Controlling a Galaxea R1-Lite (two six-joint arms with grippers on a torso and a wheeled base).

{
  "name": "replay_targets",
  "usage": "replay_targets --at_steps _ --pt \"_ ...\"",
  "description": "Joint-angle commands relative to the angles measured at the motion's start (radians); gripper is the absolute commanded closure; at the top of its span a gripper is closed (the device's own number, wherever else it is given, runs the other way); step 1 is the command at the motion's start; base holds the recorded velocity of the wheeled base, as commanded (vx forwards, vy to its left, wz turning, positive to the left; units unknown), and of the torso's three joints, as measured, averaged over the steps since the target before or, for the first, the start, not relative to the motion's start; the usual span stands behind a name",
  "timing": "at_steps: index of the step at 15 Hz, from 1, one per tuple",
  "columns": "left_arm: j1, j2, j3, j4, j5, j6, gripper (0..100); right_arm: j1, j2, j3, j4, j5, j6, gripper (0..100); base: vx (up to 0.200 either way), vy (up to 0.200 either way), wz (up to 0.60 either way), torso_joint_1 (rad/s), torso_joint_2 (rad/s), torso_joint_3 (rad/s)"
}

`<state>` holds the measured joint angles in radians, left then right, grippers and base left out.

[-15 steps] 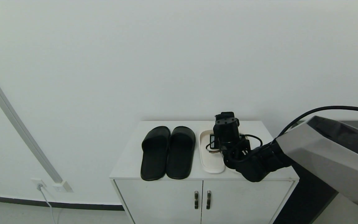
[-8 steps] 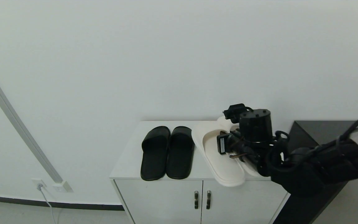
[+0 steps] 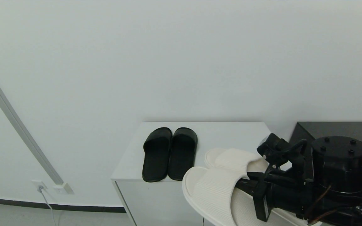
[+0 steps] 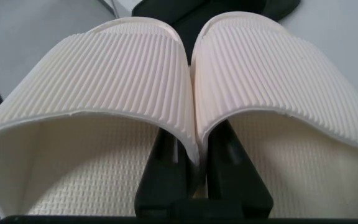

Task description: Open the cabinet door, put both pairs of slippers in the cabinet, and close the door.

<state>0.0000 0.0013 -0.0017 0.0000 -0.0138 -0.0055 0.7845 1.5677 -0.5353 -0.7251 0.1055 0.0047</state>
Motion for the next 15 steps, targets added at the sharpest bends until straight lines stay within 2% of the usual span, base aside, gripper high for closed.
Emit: replay_targets --at_steps 1,2,10,15 --pt "0.002 0.000 0.000 0.000 0.000 -0.001 100 0.004 -0.035 0.025 -0.002 0.002 0.001 100 0.000 0.000 0.00 0.000 0.00 0.000" --pt "0.000 0.000 0.000 0.000 0.000 0.001 100 0.004 -0.032 0.023 -0.002 0.002 0.001 100 0.000 0.000 0.00 0.000 0.00 0.000" --pt "0.000 0.000 0.000 0.000 -0.002 -0.001 100 0.009 -0.026 0.034 -0.002 0.000 -0.002 100 -0.200 0.000 0.00 0.002 0.00 0.002" --pt "0.000 0.000 0.000 0.000 -0.002 -0.001 100 0.009 -0.024 0.041 -0.002 0.003 -0.002 100 0.000 0.000 0.00 0.000 0.00 0.000"
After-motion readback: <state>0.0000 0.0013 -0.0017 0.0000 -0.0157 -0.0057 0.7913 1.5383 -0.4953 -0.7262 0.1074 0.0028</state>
